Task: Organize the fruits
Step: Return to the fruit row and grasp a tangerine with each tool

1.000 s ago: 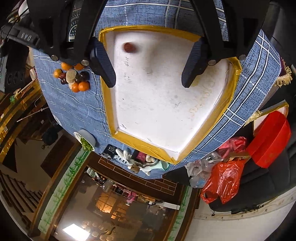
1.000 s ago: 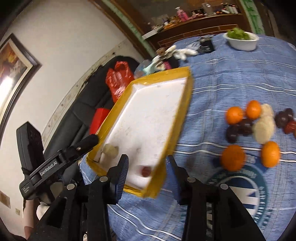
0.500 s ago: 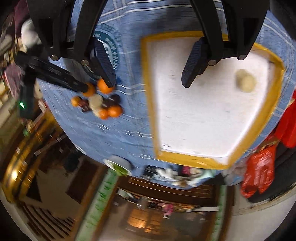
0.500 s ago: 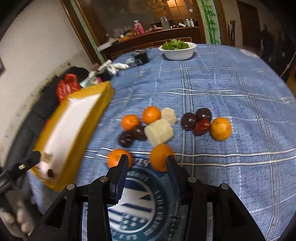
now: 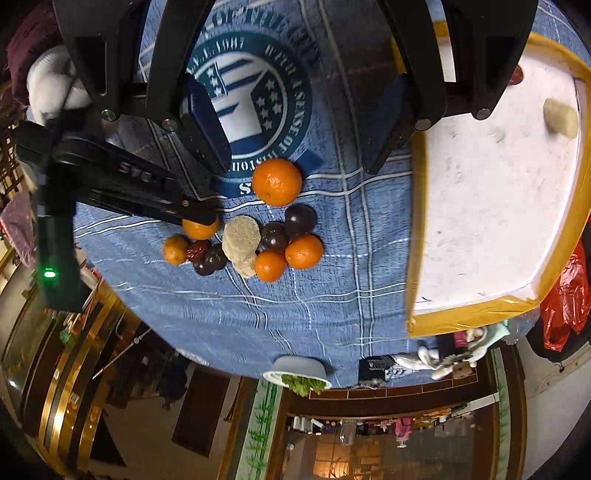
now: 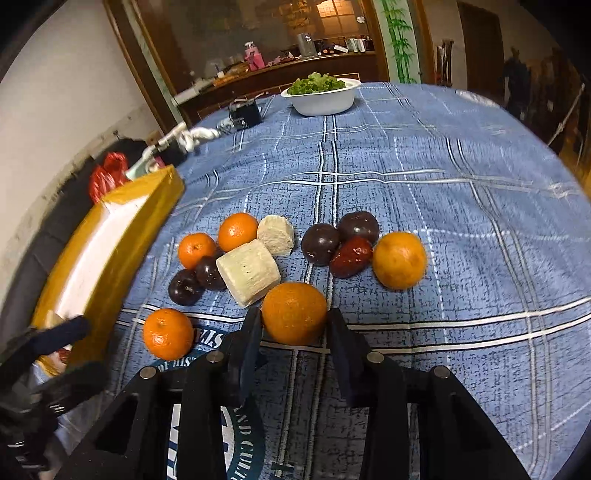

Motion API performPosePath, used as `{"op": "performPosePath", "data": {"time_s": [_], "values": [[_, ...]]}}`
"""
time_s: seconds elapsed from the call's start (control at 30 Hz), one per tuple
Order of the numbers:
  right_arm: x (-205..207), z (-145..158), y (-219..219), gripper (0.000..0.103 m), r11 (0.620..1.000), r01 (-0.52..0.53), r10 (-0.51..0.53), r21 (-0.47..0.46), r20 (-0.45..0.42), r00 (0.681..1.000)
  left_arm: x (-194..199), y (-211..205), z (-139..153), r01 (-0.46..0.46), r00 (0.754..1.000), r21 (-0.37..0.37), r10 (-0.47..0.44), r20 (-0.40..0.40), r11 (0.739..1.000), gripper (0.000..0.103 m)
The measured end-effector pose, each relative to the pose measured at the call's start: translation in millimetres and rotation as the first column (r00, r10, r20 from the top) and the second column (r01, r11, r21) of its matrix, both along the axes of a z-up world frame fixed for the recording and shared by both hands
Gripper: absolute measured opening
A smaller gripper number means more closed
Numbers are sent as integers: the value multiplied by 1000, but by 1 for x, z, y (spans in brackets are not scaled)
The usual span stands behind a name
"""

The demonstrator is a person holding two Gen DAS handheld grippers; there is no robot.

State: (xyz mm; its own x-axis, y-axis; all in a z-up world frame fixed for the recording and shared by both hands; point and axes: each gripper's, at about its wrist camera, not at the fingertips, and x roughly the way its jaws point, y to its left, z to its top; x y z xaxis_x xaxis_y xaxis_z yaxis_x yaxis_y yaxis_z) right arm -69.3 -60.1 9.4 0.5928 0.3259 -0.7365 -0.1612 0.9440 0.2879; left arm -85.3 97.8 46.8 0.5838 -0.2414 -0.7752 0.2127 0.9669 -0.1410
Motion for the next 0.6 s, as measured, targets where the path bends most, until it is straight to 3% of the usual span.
{"op": "performPosePath", "data": {"time_s": [0.13, 0.23, 0.33, 0.4, 0.5, 0.6], "values": [[1, -2, -5, 39, 998, 2, -2, 56, -2, 1000, 14, -17, -12, 18, 1000, 37, -18, -14, 999, 72], [0, -3, -9, 39, 996, 3, -2, 89, -10, 1000, 23, -26, -21, 20, 999, 64, -18, -28, 998, 66], [1, -5, -13, 39, 993, 5, -3, 119, -16, 1000, 31, -29, -33, 14, 998, 84, -9, -58, 996, 42], [1, -5, -14, 40, 992, 5, -3, 123, -17, 1000, 31, -29, -33, 12, 999, 80, -8, -47, 997, 35], [0, -4, -13, 40, 993, 3, -2, 116, -13, 1000, 26, -29, -31, -1, 999, 78, 3, -32, 997, 35], [0, -4, -12, 39, 994, 3, -2, 108, -9, 1000, 20, -20, -25, -31, 999, 24, 32, -17, 999, 35]]}}
